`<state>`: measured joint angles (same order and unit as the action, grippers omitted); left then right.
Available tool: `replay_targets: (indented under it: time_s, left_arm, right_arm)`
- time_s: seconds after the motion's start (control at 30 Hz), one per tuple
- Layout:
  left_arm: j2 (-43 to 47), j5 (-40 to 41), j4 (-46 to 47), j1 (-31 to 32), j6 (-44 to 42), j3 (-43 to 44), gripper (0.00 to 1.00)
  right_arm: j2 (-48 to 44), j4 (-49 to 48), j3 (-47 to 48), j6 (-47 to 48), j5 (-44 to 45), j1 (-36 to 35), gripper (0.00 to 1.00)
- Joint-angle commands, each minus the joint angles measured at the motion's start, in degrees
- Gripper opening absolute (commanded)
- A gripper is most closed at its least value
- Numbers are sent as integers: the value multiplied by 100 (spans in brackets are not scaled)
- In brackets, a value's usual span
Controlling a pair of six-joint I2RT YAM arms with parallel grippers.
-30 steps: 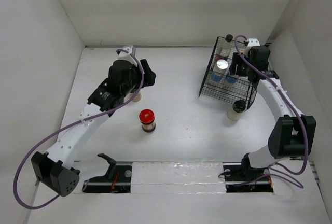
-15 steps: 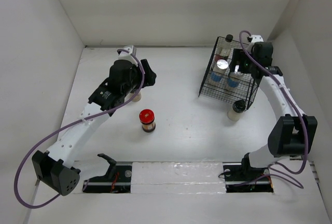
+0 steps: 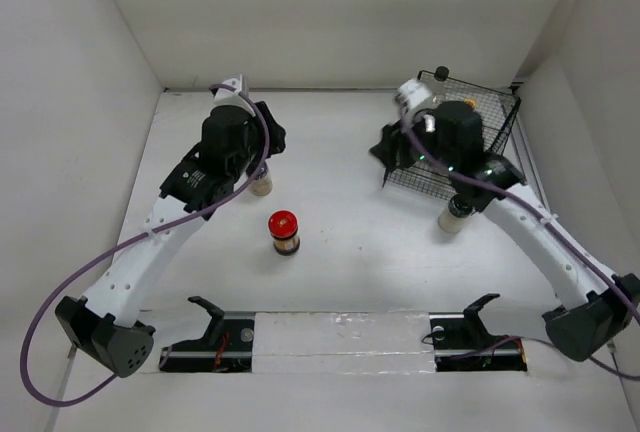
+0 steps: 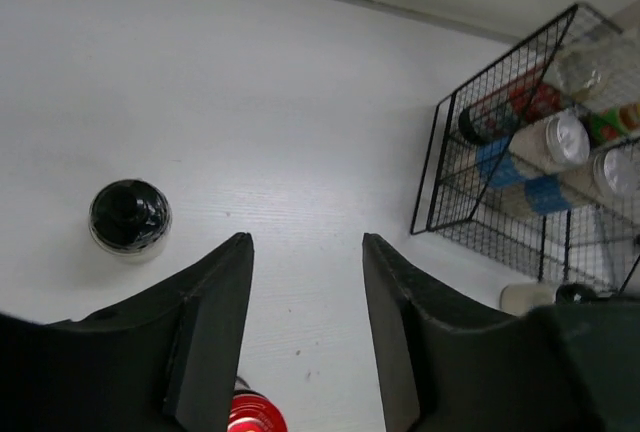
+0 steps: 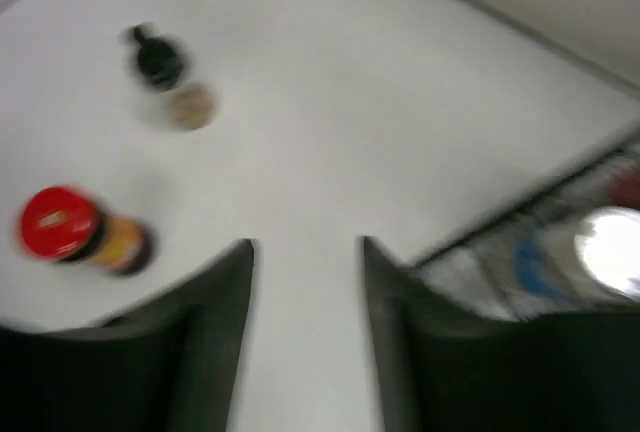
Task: Organize the condiment bottles
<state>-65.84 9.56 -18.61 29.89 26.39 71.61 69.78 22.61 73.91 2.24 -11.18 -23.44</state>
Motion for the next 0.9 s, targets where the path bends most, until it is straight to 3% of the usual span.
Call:
replay_targets:
  time_s: [0.0, 0.07, 0.17, 0.33, 0.47, 0.87]
  left_arm:
    - [28, 1045, -466, -18, 295, 537, 44]
    - [-25, 1607, -721, -18, 471, 686, 60]
    - [-174, 1821, -855, -114, 472, 862, 77]
    - [-473, 64, -916, -1441, 358, 1258, 82]
    - [-316, 63, -917, -1442, 296, 1382, 83]
    - [212, -271, -863, -1442, 411, 591, 84]
  right_arm:
    - [124, -124, -315, 382, -446, -1368, 61]
    - [351, -353, -429, 382, -525, -1828, 86]
    - [772, -608, -317, 382, -368, -2664, 100]
    - [1432, -793, -70, 602, 150, -3465, 100]
    - [1986, -916, 62, 602, 221, -3659, 100]
    - [3576, -1101, 1011, 725, 266, -3659, 100]
